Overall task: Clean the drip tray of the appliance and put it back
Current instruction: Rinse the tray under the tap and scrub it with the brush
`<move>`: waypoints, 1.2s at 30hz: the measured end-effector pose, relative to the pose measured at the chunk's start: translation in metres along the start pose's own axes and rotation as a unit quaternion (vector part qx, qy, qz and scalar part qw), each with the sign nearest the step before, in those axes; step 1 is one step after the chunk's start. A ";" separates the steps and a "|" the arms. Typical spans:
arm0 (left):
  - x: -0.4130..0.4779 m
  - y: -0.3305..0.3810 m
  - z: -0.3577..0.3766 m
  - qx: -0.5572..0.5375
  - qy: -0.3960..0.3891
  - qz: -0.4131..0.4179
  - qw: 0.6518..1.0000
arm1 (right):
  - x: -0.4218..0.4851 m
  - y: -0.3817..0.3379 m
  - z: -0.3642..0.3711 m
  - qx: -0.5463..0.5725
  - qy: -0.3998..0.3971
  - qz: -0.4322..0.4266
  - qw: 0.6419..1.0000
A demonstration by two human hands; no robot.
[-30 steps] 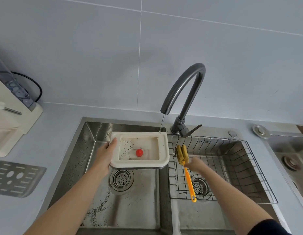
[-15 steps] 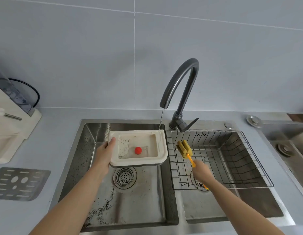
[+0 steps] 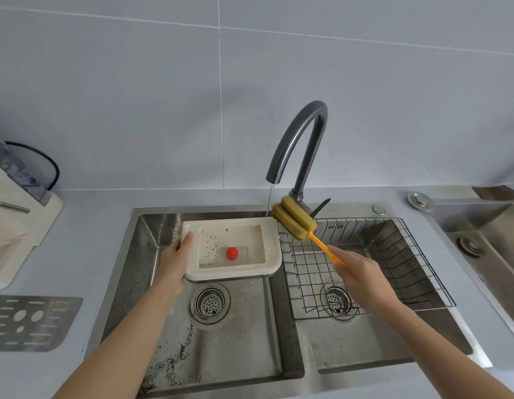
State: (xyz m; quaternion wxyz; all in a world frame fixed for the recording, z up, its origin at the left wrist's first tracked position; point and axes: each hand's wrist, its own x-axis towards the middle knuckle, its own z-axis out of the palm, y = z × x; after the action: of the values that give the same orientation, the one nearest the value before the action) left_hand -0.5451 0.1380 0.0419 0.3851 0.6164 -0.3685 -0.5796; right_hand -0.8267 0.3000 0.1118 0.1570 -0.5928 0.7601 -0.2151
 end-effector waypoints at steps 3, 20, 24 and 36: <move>0.003 0.004 0.003 -0.019 -0.011 0.000 1.000 | 0.004 -0.011 0.004 -0.065 -0.027 -0.029 0.997; 0.029 0.012 0.020 -0.064 0.017 0.024 0.998 | -0.025 -0.005 0.003 -0.155 -0.086 -0.050 0.983; 0.031 0.010 0.023 -0.065 0.004 0.011 0.998 | -0.012 -0.007 -0.009 -0.071 -0.043 -0.012 0.996; 0.022 0.001 0.061 -0.057 -0.099 -0.021 0.993 | 0.003 -0.024 0.012 -0.147 -0.008 0.037 0.988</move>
State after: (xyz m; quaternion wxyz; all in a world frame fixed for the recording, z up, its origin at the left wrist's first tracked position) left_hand -0.6045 0.1151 0.0316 0.3691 0.5402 -0.3583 -0.6660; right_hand -0.8009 0.2906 0.1138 0.0824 -0.5829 0.8032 -0.0905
